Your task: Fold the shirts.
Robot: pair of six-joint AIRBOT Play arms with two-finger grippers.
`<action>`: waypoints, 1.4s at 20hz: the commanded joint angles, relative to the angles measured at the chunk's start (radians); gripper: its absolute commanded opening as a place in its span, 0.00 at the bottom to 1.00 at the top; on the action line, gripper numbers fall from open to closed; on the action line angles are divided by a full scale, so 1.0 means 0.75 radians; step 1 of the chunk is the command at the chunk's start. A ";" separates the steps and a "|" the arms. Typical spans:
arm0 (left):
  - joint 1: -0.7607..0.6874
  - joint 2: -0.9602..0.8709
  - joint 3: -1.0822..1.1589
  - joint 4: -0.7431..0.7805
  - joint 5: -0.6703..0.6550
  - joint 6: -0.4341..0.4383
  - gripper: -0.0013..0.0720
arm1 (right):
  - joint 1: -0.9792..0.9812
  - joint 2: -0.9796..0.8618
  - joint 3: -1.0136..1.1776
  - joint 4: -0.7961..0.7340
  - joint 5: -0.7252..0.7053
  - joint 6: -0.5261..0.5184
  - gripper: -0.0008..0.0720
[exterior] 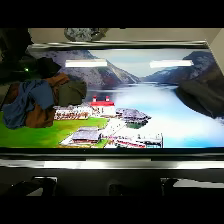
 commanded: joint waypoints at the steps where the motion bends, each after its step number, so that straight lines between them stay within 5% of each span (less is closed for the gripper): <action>1: -0.001 -0.001 0.000 -0.010 -0.001 0.000 0.05 | -0.223 0.020 -0.006 -0.467 0.164 0.087 0.07; 11: -0.001 -0.002 0.000 -0.011 -0.011 0.001 0.05 | -0.275 0.115 -0.319 -0.860 0.122 0.089 0.08; 12: -0.001 -0.002 0.000 -0.011 -0.012 0.001 0.05 | -0.274 0.115 -0.319 -0.855 0.122 0.114 0.23; 13: -0.001 -0.002 0.000 -0.011 -0.012 0.001 0.05 | -0.274 0.119 -0.318 -0.846 0.123 0.127 0.63; 14: -0.001 -0.001 0.001 -0.011 -0.011 0.001 0.05 | -0.274 0.133 -0.314 -0.838 0.125 0.086 0.80; 18: -0.001 0.001 0.086 0.020 0.008 0.007 0.05 | -0.221 0.248 -0.023 -0.828 -0.100 0.055 0.79; 22: -0.034 -0.153 0.410 0.590 -0.125 -0.052 0.04 | 0.195 0.351 0.386 -0.831 -0.652 -0.218 0.79; 24: -0.036 -0.262 0.450 0.790 -0.250 -0.100 0.05 | 0.496 0.363 0.433 -0.839 -0.660 -0.238 0.79; 25: -0.025 -0.314 0.440 0.795 -0.323 -0.105 0.19 | 0.635 0.351 0.428 -0.843 -0.562 -0.225 0.79; 26: -0.024 -0.369 0.418 0.791 -0.429 -0.143 0.62 | 0.771 0.325 0.410 -0.855 -0.400 -0.183 0.79; 27: -0.026 -0.415 0.382 0.786 -0.554 -0.163 0.91 | 0.881 0.289 0.376 -0.878 -0.235 -0.105 0.80; 28: -0.034 -0.446 0.316 0.776 -0.680 -0.153 0.92 | 0.959 0.251 0.330 -0.883 -0.104 -0.058 0.84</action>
